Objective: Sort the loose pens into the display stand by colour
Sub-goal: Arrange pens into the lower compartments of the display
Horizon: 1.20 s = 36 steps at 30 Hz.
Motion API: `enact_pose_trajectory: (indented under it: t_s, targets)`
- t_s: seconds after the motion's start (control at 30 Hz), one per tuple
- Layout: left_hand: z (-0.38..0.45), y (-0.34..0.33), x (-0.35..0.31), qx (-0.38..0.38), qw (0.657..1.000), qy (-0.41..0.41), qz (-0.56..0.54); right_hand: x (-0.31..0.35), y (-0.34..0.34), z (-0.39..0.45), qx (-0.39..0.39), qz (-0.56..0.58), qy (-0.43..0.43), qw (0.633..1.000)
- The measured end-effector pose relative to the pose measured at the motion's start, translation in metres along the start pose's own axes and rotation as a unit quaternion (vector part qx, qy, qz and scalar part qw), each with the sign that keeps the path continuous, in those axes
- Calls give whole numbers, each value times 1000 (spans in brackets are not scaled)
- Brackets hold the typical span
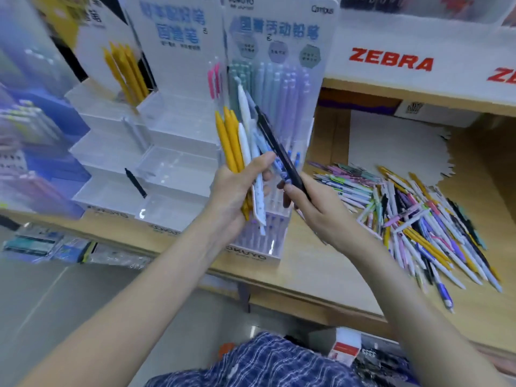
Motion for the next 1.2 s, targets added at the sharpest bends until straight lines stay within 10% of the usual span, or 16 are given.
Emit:
enact_pose_trajectory:
  t_s: [0.2, 0.53, 0.87, 1.2]
  targets:
    - [-6, 126, -89, -107, 993, -49, 31, 80, -65, 20, -19, 252, 0, 967]
    - [12, 217, -153, -74, 997, -32, 19, 131, -154, 78, 38, 327, -35, 944]
    - [96, 252, -173, -65, 964, -94, 241, 145, -179, 171, -74, -53, 106, 990]
    - [137, 324, -168, -50, 910, -69, 406, 104, -202, 189, -95, -21, -23, 995]
Point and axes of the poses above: each hand's wrist, its own z-axis towards the middle knuckle, its own y-axis out of the back of the hand, x = y × z, the point moved 5 cm from there along z, towards the middle knuckle, and after that the axes turned 3 degrees about -x, right-handed, at the moved point
